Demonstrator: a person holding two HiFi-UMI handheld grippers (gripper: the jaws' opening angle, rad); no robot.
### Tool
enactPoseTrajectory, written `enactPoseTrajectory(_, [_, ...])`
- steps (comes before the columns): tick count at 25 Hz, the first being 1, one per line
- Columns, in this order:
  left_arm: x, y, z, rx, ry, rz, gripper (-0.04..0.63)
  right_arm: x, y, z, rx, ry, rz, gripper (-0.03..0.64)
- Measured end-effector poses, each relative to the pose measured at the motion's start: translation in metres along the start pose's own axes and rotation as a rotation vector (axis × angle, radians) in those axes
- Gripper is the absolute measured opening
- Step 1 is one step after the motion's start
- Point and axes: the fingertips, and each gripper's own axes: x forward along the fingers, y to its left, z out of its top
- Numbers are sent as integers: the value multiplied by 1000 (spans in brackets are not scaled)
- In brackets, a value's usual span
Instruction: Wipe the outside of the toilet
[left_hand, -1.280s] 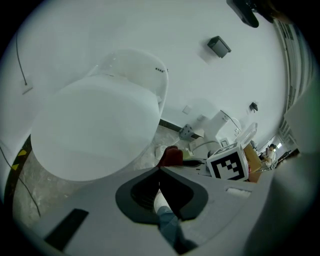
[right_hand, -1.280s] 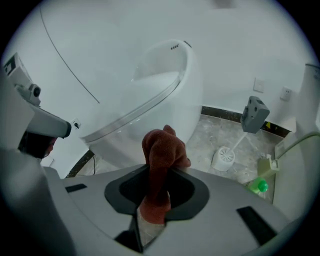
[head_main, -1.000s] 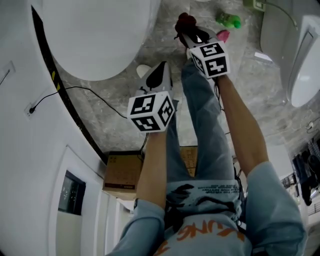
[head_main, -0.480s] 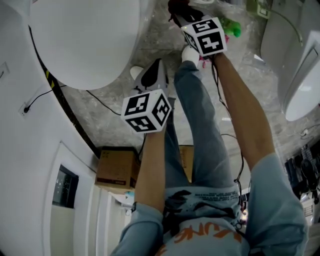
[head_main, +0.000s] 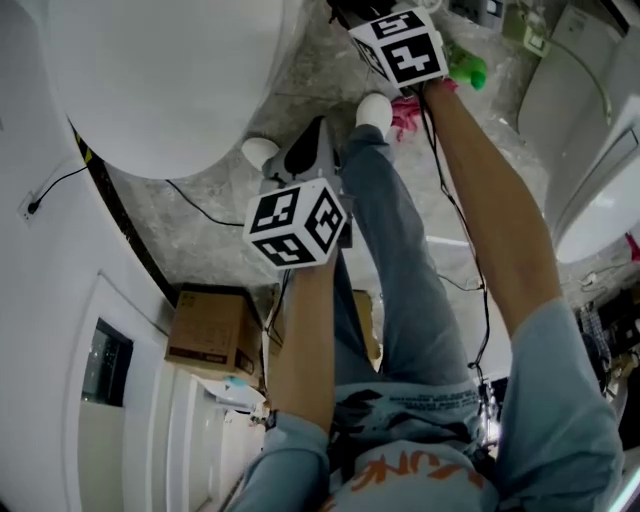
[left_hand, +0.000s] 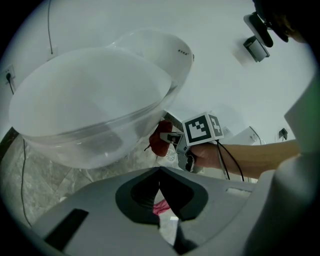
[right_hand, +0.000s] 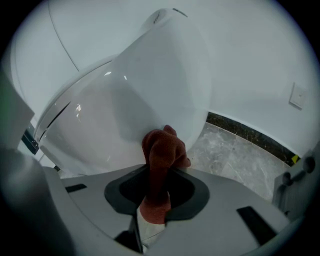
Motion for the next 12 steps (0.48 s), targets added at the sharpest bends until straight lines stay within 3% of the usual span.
enactPoseTrajectory(12, [-11, 22, -12, -37, -30, -3, 3, 13, 33, 9, -108, -1, 3, 87])
